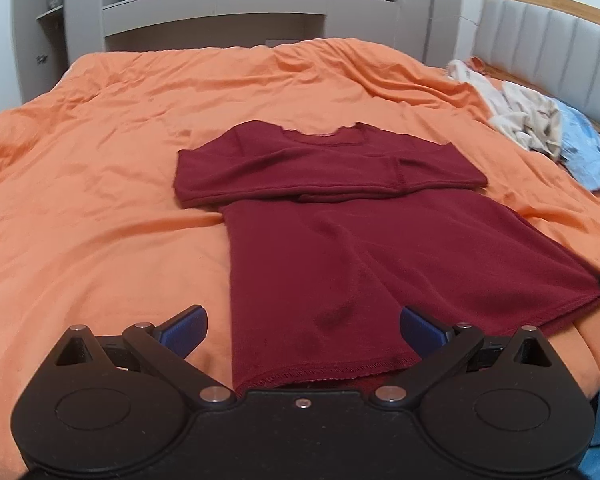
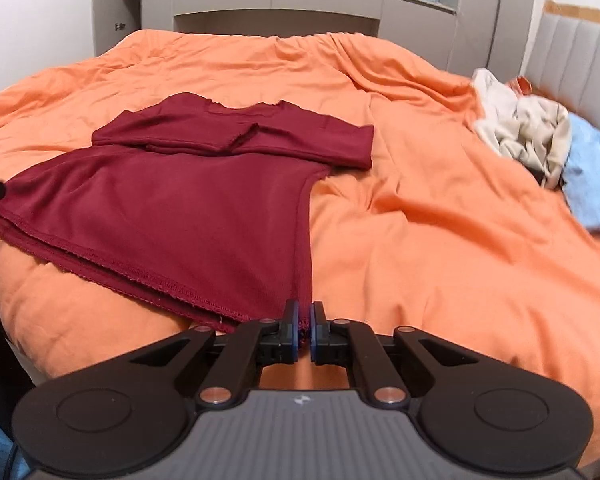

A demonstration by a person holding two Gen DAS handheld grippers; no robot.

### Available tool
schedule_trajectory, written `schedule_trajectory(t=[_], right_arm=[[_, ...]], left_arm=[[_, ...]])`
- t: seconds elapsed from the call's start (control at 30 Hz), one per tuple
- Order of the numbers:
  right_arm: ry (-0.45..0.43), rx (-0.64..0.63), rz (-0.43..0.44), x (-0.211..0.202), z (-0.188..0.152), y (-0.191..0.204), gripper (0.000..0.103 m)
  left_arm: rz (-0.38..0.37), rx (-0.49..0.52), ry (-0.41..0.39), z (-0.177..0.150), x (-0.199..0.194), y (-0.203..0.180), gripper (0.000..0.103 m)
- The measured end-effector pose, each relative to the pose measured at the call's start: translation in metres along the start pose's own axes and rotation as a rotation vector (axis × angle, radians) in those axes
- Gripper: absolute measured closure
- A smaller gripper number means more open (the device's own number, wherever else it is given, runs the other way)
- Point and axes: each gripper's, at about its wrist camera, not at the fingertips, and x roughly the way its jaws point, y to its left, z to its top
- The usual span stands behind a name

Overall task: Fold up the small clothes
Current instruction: 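Close the right gripper on the shirt hem, then lift the held hem with the right gripper toward the collar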

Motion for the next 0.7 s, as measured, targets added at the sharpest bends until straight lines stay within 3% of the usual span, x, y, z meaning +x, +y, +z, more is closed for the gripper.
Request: schedule_trajectory(t=[0.17, 0.3, 0.5, 0.7], right_arm=[[-0.018, -0.007, 0.011, 0.0, -0.002, 0.0, 0.094], [-0.045, -0.021, 0.004, -0.004, 0.001, 0.005, 0.059], [-0.076, -0.047, 0.036, -0.004, 0.006, 0.017, 0.059], [-0.02, -0.062, 0.036, 0.014, 0.006, 0.026, 0.059]], left_arm=[[-0.044, 0.087, 0.001, -0.007, -0.006, -0.006, 0.001], [-0.061, 0.136, 0.015, -0.014, -0.004, -0.009, 0.001], [-0.063, 0.135, 0.038, -0.017, 0.003, -0.012, 0.001], [-0.065, 0.128, 0.036, -0.018, 0.003, -0.012, 0.001]])
